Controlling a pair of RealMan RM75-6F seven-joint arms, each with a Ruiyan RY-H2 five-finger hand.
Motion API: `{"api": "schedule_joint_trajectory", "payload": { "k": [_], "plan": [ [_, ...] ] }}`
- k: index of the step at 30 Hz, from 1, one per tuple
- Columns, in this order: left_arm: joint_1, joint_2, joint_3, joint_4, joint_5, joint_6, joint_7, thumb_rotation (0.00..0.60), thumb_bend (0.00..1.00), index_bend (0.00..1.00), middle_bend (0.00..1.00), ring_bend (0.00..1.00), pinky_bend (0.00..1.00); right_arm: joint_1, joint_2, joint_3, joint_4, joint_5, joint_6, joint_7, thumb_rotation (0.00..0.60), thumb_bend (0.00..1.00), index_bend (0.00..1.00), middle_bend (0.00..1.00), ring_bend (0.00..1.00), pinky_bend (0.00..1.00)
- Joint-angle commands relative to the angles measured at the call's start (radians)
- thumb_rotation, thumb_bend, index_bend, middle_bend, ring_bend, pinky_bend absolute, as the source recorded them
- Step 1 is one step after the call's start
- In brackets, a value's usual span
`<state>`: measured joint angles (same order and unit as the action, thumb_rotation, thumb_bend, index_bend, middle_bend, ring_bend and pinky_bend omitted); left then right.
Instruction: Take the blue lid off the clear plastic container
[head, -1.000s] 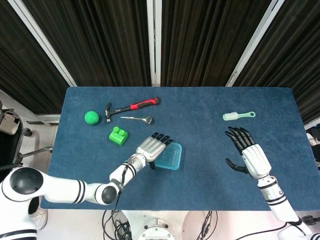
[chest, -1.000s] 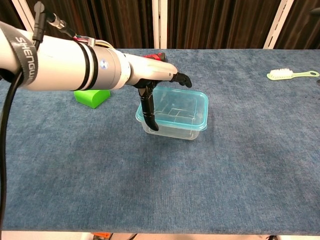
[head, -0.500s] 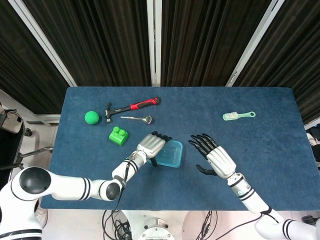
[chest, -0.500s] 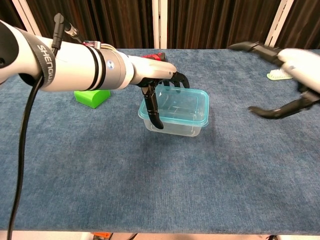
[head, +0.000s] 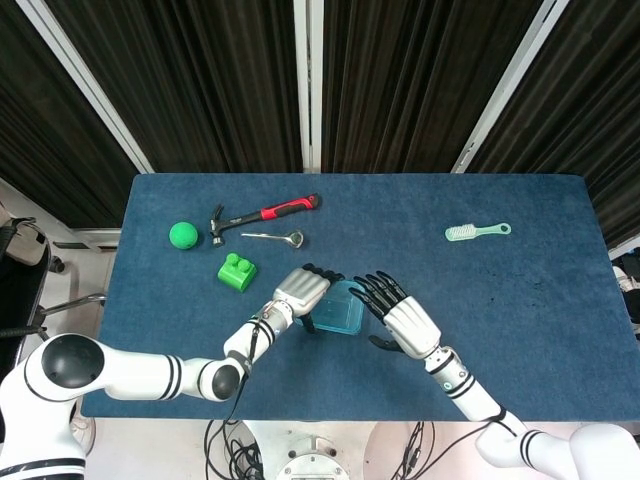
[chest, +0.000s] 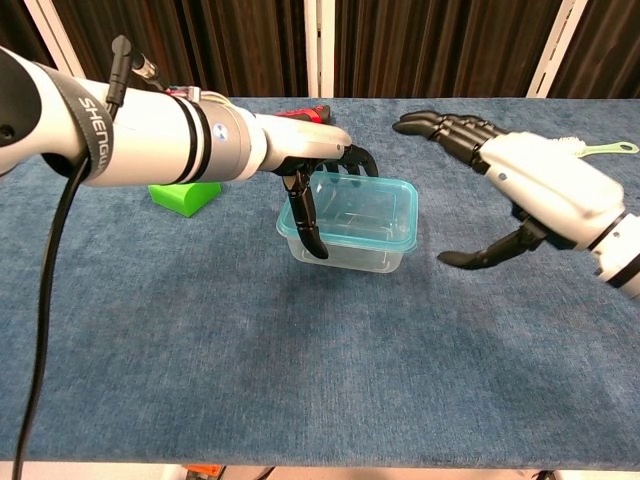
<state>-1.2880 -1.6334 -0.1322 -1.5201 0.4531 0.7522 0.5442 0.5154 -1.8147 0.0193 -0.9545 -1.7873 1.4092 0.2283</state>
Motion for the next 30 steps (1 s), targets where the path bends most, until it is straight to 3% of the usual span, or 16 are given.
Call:
{"api": "schedule_joint_trajectory", "payload": {
  "k": [1,25,30],
  "plan": [
    [0.001,0.0,0.003,0.003,0.005,-0.002,-0.007,0.6,0.0,0.14,0.22,0.15,0.13,0.001,-0.041,-0.003,0.043,0.003,0.025,0.026,0.6,0.04,0.0,0.0,0.0,0.0],
    [0.005,0.005,0.017,0.002,0.034,0.011,-0.035,0.6,0.0,0.14,0.22,0.15,0.13,0.058,-0.096,0.005,0.096,0.027,0.031,0.022,0.6,0.05,0.0,0.0,0.0,0.0],
    [0.003,-0.001,0.022,0.008,0.029,0.015,-0.031,0.6,0.0,0.14,0.22,0.15,0.13,0.064,-0.104,0.002,0.114,0.027,0.04,0.033,0.6,0.21,0.0,0.0,0.0,0.0]
  ]
}}
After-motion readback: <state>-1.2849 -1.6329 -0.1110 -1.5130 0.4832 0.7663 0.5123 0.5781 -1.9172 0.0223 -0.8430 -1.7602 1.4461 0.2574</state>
